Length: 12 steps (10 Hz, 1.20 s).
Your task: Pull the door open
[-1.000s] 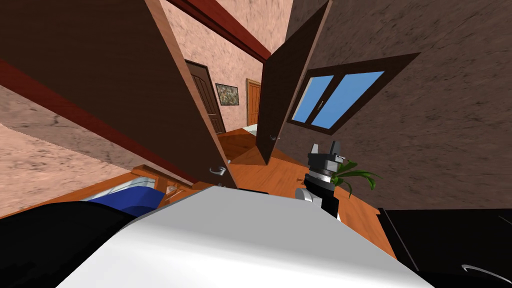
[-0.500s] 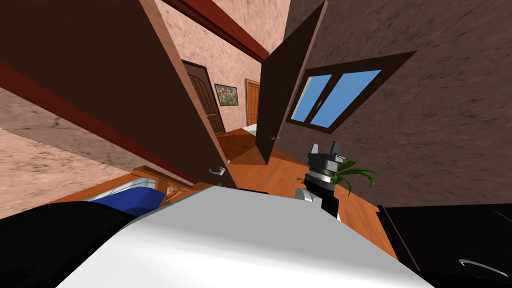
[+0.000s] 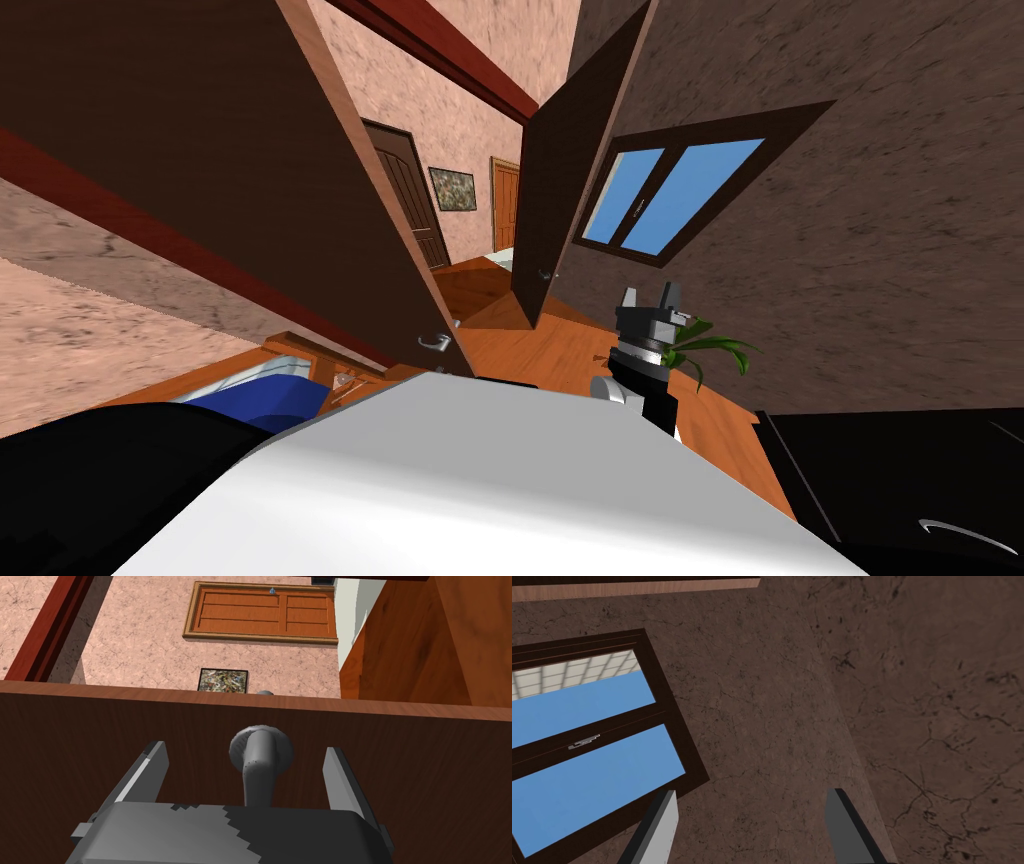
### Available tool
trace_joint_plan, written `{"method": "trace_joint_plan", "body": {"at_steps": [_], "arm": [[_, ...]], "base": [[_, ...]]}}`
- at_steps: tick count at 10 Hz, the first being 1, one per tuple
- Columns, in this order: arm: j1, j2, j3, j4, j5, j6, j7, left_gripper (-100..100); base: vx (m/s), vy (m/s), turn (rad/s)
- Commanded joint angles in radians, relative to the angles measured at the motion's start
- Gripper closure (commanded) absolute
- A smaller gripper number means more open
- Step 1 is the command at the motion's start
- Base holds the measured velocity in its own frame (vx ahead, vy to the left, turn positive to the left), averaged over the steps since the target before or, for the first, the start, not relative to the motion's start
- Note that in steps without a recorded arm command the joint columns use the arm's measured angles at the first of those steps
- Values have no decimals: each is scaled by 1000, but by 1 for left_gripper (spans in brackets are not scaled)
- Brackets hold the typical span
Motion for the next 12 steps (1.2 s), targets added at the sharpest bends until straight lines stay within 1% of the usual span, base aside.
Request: {"method": "trace_joint_plan", "body": {"at_steps": [1,2,3,6,7,8,9,12], "arm": [[0,0,0,0,0,0,0,-100],[-12,8,4,26,-4,-18,23,-100],[-17,11,6,35,-5,-24,31,-100],[-51,37,18,113,-17,-75,98,-100],[-58,42,20,128,-19,-85,111,-100],[-65,47,23,144,-21,-95,125,-100],[-78,59,28,177,-26,-116,153,-100],[-97,76,36,228,-33,-149,195,-100]], "base": [[-13,-2,10],[80,-82,30],[124,-105,37],[95,-121,49],[55,-81,32],[27,-50,22],[23,-45,55],[7,-21,35]]}}
